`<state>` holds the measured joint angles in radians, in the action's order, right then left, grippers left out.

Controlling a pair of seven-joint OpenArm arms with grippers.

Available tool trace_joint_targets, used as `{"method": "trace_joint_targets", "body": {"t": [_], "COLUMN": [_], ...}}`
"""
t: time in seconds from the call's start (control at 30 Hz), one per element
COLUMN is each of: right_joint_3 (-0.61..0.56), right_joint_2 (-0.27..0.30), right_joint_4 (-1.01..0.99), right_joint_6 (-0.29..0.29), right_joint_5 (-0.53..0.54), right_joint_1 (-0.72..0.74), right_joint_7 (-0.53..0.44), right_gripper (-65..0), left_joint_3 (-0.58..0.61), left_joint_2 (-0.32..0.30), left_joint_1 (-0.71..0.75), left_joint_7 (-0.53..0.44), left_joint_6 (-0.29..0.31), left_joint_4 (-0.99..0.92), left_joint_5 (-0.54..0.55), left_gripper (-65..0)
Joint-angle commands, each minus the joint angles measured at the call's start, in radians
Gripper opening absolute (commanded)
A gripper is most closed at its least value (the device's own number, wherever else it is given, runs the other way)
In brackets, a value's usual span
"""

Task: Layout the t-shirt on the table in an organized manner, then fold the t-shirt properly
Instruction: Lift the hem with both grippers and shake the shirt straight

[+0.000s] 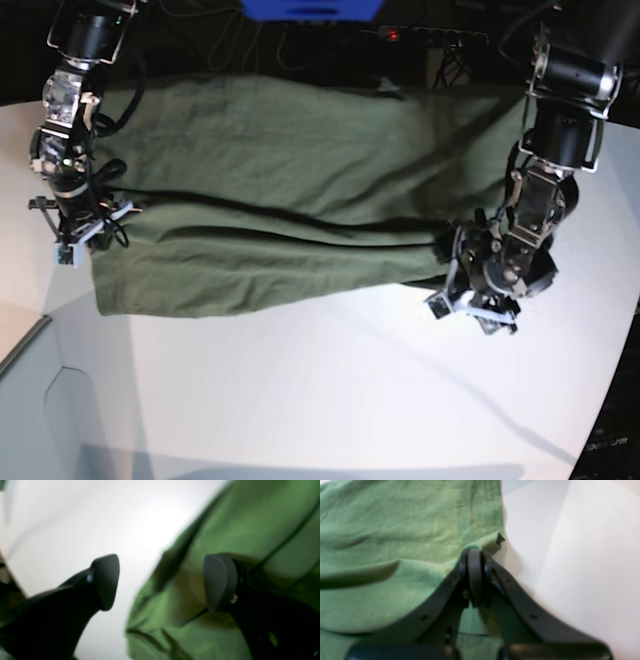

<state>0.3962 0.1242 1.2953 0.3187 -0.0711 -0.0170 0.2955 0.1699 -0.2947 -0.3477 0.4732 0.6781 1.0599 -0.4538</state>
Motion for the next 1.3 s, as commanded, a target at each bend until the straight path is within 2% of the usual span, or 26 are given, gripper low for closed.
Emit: {"method": "trace_joint_targets", "body": {"t": [0.0,0.17,0.47,0.73,1.0,1.27], "right_joint_3": [0.002,0.002,0.002,0.002,0.002,0.002], "right_joint_2": [0.01,0.01,0.01,0.01,0.01,0.01], "right_joint_4": [0.016,0.016,0.016,0.016,0.016,0.016], "right_joint_6": [0.0,0.0,0.0,0.0,0.0,0.0], "right_joint_5": [0.009,0.009,0.009,0.009,0.009,0.009], "right_joint_1": [0.013,0.013,0.013,0.013,0.013,0.013], "right_joint_7": [-0.023,-0.023,-0.023,-0.023,-0.023,-0.023], "right_gripper": [-65.0,-65.0,-65.0,-65.0,-65.0,-65.0], "left_joint_3": [-0.007,-0.008,-0.008,-0.007,-0.007,-0.005], "left_joint_2": [-0.007,0.01,0.015,0.033,0.038,0.039], "left_joint_1": [-0.041,-0.046,-0.112,-0.146,-0.158,-0.159], "left_joint_7": [-0.015,-0.054,-0.051,-0.058,-0.061,-0.123], "left_joint_6": [-0.007,-0.014,-0.008,-0.008,-0.007,-0.014], "left_joint_4": [-0.005,-0.027,-0.028,-0.162,-0.18,-0.249], "left_joint_5": [0.003,0.005,0.005,0.005,0.005,0.005], "left_gripper": [-14.7,-14.9,-14.9,-14.9,-14.9,-15.5]}}
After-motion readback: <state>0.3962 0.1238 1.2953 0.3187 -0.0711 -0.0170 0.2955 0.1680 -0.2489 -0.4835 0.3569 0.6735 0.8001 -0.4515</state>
